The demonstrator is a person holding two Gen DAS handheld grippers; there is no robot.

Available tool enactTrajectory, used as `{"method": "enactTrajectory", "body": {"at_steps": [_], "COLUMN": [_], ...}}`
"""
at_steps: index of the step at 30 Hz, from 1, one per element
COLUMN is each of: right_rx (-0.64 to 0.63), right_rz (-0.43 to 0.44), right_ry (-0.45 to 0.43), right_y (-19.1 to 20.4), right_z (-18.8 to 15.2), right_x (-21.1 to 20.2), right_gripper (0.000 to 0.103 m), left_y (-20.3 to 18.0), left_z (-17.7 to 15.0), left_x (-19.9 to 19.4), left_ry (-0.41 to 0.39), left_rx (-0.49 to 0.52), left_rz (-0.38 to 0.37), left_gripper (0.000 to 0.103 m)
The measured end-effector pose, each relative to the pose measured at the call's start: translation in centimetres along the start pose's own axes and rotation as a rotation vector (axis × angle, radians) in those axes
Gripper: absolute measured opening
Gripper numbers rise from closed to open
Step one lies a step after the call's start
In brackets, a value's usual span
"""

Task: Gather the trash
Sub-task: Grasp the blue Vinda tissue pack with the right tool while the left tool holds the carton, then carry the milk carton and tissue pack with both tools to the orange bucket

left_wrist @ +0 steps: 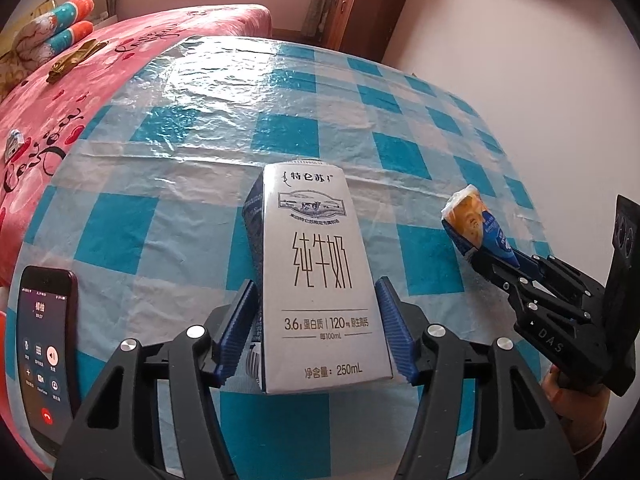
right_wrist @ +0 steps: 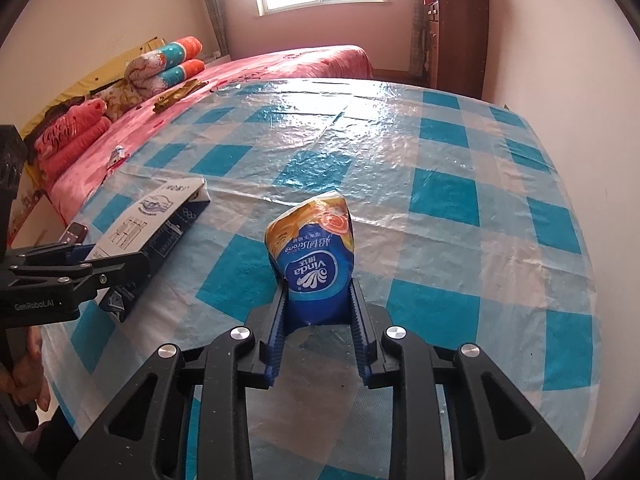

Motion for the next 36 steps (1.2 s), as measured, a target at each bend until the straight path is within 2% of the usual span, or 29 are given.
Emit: {"method": "enactTrajectory", "body": {"at_steps": [5, 6, 7, 22, 36], "right_rx": [0.015, 0.015, 0.016, 0.037, 0.016], "right_rz": [0.008, 0.008, 0.008, 0.033, 0.089], "right_ry": [-0.008, -0.007, -0.006, -0.012, -0.010], "right_y": [0.3, 0.4, 0.5, 3.0, 6.9], "right_z": [-0.1, -0.2, -0.3, -0.7, -0.4], "right_x": [-0.8, -1.0, -1.1, -3.0, -4.2], "right_gripper": [0.030, 0.030, 0.030, 0.030, 0.030], "left_y": [0.6, 0.7, 0.8, 2.6, 6.3], "left_z": [-0.2, -0.2, -0.2, -0.7, -1.7], "left_x": [-1.1, -1.4, -1.6, -4.8, -9.6], "left_ry": [-0.025, -0.032, -0.037, -0.108, -0.197], "left_rx": [-0.014, -0.013, -0.012, -0.035, -0.087], "left_rz": [-0.013, -0.016, -0.017, -0.057, -0.041], "left_gripper": [0.061, 0.060, 0.054, 0.054, 0.054]}}
Point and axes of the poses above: each gripper's, at about its wrist camera, not at the fingertips, and x roughly the way its jaws point, y to its left, z to its top, the point moved 6 cm from there along x, roughly the way its jaws point, and after that the axes turned 14 degrees about x, right-handed, at the moved point
